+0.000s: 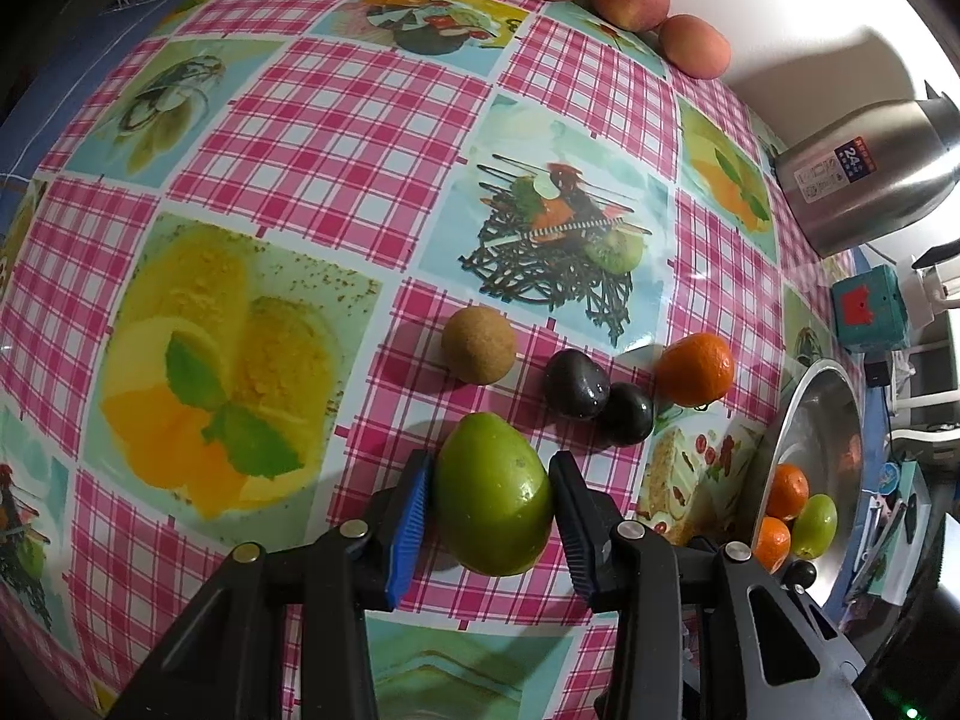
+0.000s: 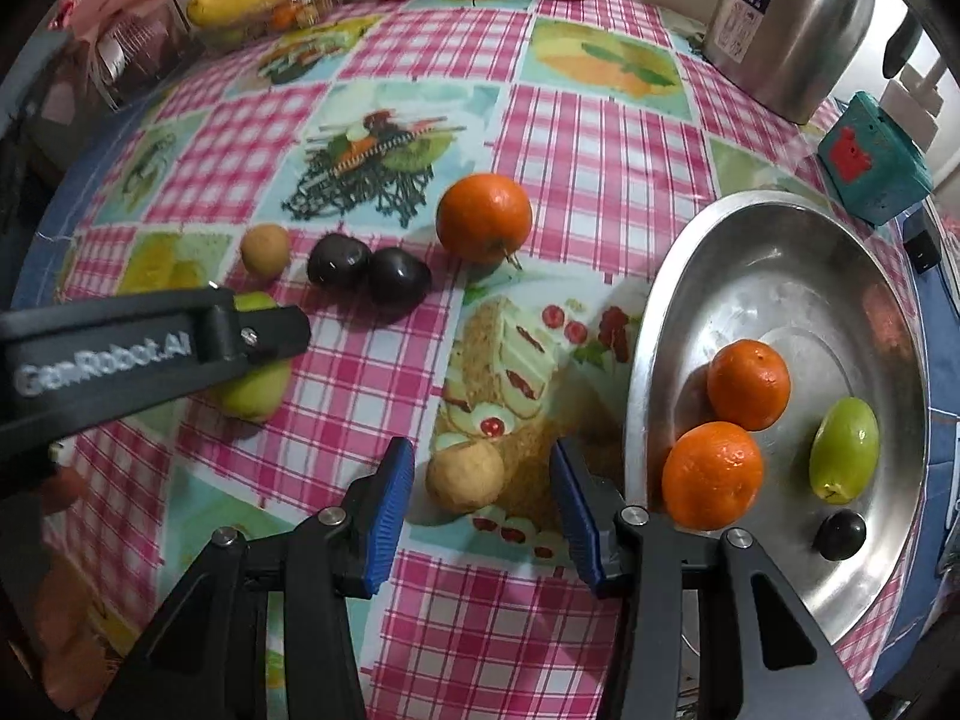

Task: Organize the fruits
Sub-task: 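Close the right tool on the small brown kiwi while the left tool holds the green apple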

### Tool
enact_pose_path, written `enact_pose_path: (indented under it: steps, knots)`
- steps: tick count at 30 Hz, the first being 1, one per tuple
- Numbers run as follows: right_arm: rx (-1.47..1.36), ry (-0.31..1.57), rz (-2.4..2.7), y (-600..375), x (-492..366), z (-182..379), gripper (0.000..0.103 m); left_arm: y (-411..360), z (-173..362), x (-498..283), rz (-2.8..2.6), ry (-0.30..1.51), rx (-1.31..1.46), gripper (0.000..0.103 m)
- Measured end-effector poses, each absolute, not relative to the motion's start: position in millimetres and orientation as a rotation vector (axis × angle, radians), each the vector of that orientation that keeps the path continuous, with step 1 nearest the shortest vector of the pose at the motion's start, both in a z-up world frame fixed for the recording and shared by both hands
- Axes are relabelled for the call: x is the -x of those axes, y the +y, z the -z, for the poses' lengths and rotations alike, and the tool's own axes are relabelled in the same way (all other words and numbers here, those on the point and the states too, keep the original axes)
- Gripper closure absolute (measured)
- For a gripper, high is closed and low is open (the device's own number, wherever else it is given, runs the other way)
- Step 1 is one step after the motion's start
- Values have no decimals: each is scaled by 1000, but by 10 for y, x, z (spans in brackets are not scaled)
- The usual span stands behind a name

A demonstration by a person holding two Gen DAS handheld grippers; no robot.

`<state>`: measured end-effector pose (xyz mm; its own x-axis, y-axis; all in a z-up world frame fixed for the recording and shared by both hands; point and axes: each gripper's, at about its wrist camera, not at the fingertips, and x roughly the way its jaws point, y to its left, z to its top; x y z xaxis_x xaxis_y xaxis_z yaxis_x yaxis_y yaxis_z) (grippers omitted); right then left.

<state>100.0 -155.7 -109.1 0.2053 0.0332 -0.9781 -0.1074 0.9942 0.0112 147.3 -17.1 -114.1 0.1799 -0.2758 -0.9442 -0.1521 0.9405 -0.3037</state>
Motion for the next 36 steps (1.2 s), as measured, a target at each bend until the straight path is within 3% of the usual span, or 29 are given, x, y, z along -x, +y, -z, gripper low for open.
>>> enact_pose_path:
  steps: [9, 36]
  knots:
    - [82, 1349, -112, -1483, -981, 1138, 75, -175, 1144, -1473, 89, 1396, 366, 60]
    - [-49, 1236, -134, -1618, -968, 611, 76, -41, 938, -1452, 80, 1321, 425, 61]
